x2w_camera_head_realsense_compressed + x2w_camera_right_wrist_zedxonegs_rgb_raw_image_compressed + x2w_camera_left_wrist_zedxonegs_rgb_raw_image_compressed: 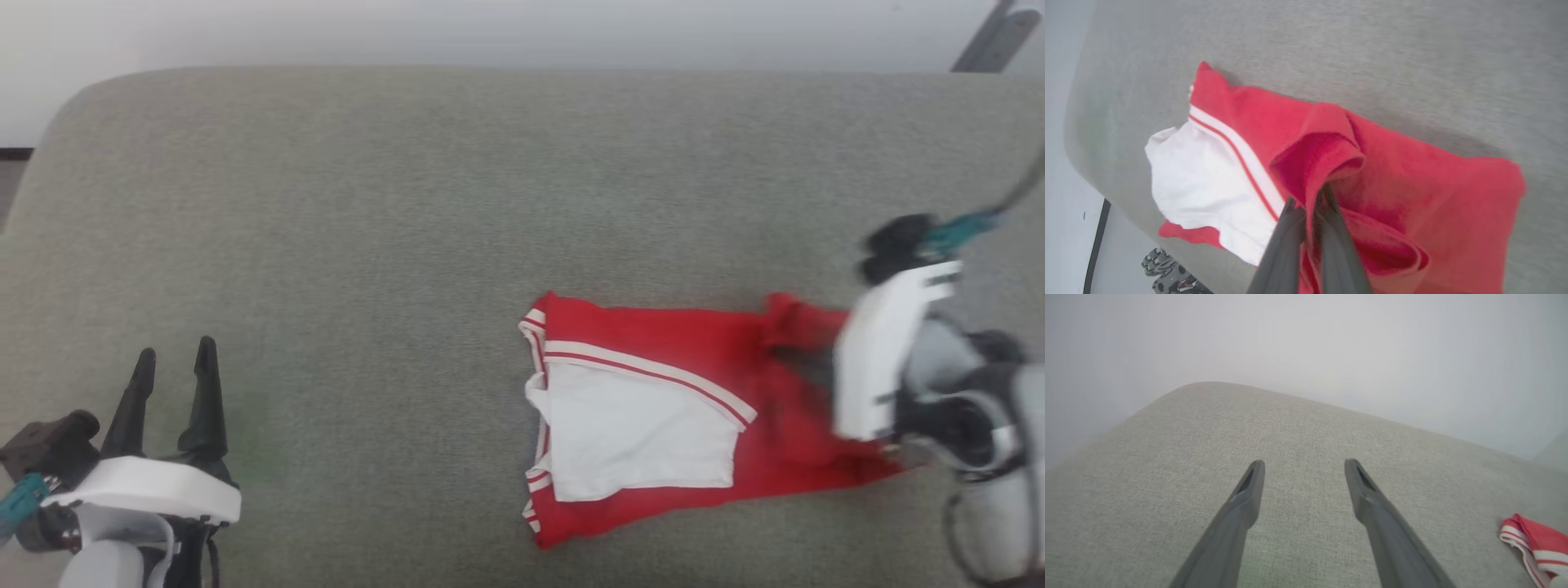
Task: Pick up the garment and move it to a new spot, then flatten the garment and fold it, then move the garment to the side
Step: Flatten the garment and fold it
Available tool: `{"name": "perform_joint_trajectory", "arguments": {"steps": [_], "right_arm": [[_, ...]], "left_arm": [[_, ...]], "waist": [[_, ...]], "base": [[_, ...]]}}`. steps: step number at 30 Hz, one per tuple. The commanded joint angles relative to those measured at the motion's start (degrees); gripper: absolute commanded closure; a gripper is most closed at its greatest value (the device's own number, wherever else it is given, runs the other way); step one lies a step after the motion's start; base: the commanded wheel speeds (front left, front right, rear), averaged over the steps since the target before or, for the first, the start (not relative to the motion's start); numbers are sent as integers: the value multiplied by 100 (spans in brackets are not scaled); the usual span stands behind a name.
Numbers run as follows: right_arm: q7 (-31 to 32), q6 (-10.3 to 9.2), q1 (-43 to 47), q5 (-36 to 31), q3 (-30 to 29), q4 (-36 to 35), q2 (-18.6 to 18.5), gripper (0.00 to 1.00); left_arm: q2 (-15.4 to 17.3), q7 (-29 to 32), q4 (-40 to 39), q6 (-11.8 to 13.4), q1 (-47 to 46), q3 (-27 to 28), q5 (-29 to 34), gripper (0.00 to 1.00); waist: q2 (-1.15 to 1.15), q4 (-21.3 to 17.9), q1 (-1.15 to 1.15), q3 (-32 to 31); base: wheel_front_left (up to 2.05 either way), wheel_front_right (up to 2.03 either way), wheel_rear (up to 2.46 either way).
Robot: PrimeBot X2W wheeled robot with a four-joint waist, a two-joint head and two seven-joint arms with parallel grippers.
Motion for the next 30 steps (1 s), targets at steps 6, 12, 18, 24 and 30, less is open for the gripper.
{"name": "perform_joint_trajectory", "arguments": {"steps": [6, 12, 18, 24, 30], "right_arm": [[-41, 2, -168, -49, 624, 109, 420, 100], [-296, 2, -443, -116, 1283, 561, 705, 100], [-565, 2, -663, -63, 1581, 1073, 831, 100], [-762, 2, -815, 66, 1659, 1299, 893, 0], [-886, 2, -791, 236, 1533, 976, 685, 0]], "left_arm": [[11, -24, 65, -14, -138, -180, -116, 0], [-18, -23, 121, -15, -199, -366, -137, 0], [-64, -24, 188, -15, -289, -450, -172, 0], [-37, -24, 197, -15, -220, -383, -194, 0], [-15, -24, 140, -15, -106, -270, -130, 0]], "waist": [[0, 328, 0, -75], [0, 616, 0, -91], [0, 796, 0, -114], [0, 748, 0, -177], [0, 522, 0, -289]], "base": [[0, 0, 0], [0, 0, 0], [0, 0, 0], [0, 0, 0], [0, 0, 0]]}}
